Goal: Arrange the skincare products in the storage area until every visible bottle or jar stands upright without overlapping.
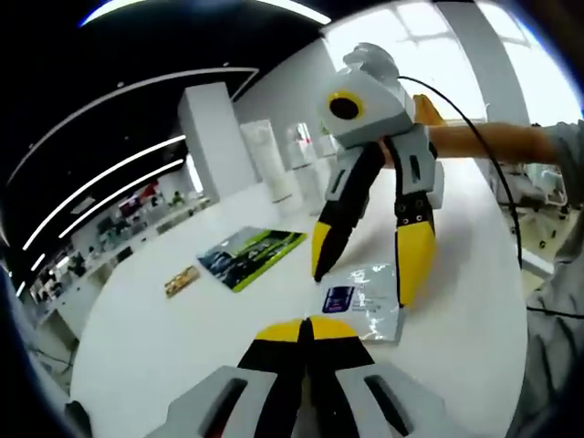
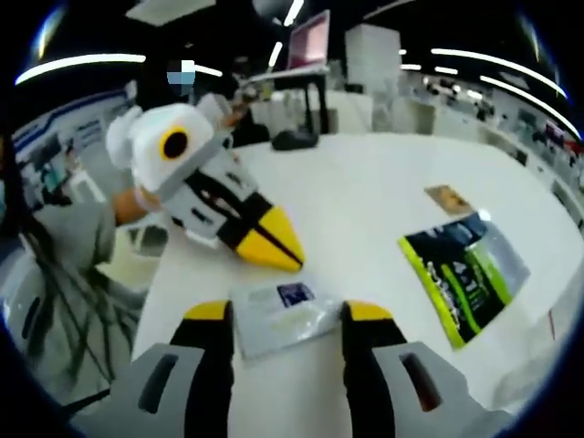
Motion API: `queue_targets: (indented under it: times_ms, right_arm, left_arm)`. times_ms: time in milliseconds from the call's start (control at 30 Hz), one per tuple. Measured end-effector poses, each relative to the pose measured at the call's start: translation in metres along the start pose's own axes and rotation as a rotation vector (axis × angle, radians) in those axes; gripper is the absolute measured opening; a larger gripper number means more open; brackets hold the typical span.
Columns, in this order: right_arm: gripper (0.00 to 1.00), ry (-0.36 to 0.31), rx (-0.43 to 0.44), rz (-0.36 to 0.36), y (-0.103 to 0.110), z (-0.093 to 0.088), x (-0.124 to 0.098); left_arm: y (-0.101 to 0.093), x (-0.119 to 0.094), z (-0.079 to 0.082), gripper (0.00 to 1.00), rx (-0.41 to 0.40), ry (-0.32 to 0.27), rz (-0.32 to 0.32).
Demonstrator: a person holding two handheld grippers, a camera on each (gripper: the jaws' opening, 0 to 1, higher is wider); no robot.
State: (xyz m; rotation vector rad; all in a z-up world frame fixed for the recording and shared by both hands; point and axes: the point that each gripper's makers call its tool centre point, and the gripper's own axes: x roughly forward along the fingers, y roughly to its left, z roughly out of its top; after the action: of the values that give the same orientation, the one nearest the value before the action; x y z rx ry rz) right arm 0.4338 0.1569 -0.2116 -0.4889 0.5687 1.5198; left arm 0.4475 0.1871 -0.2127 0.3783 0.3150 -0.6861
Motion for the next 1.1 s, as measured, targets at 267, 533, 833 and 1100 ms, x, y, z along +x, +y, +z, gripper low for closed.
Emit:
queue_targets:
  times_ms: [267,533,833,1100]
  right_arm:
    - [0.44,0.049,-0.040,-0.005,0.001,-0.004,-0.003]
    - [0.44,0.012,-0.011,-0.009,-0.005,-0.004,-0.011]
    - [0.44,-0.157,-0.058,-0.076,-0.006,0.025,-0.039]
    - [0.44,-0.323,-0.109,-0.172,-0.004,0.035,-0.065]
  left_arm:
    - [0.001,0.002,0.001,0.00,-0.036,-0.028,-0.018]
    - [0.028,-0.010,0.028,0.01,-0.366,-0.228,-0.018]
    - [0.006,-0.024,0.049,0.15,-0.590,-0.324,-0.240]
    - [-0.013,-0.025,0.082,0.38,-0.736,-0.360,-0.441]
